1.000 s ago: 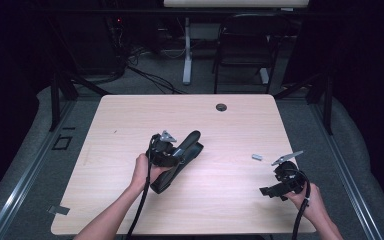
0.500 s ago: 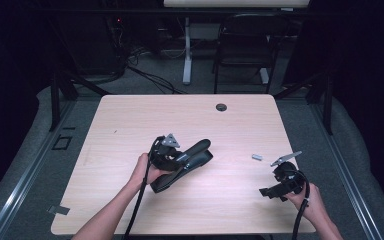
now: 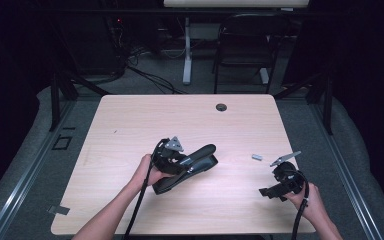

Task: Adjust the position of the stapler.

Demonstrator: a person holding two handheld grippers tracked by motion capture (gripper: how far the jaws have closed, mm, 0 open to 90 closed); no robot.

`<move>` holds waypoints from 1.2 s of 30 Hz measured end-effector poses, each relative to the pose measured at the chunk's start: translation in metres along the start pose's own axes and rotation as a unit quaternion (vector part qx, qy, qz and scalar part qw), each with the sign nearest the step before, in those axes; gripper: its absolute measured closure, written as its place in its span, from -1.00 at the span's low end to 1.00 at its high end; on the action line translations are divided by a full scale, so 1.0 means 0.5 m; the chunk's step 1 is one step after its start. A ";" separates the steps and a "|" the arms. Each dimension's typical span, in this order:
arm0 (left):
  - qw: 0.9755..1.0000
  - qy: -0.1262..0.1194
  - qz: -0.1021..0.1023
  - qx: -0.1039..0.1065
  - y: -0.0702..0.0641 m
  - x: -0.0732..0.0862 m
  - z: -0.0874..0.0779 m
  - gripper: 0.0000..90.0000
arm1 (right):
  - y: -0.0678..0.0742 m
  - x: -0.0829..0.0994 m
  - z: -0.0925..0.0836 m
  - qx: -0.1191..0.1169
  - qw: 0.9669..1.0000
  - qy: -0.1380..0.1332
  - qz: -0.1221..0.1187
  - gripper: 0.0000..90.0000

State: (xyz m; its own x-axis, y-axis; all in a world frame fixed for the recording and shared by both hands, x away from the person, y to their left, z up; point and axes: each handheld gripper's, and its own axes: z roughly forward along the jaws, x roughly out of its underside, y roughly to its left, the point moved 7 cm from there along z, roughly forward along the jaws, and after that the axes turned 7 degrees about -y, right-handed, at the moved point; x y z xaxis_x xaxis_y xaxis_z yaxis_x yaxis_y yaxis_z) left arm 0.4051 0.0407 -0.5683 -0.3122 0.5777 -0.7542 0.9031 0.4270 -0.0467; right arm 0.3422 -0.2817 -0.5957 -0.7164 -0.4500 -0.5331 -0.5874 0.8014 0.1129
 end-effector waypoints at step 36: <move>0.996 0.005 0.054 0.069 -0.071 -0.014 0.022 0.24 | 0.030 -0.015 -0.006 -0.042 0.999 -0.020 -0.018 -0.83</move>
State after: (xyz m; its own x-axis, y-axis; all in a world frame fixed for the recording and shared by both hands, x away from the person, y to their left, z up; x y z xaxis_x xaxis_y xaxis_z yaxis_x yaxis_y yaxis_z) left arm 0.3784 0.0141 -0.5686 -0.2140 0.6218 -0.7534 0.9631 0.2634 -0.0562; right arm 0.3377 -0.2673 -0.5875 -0.6788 -0.4608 -0.5718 -0.6438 0.7479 0.1615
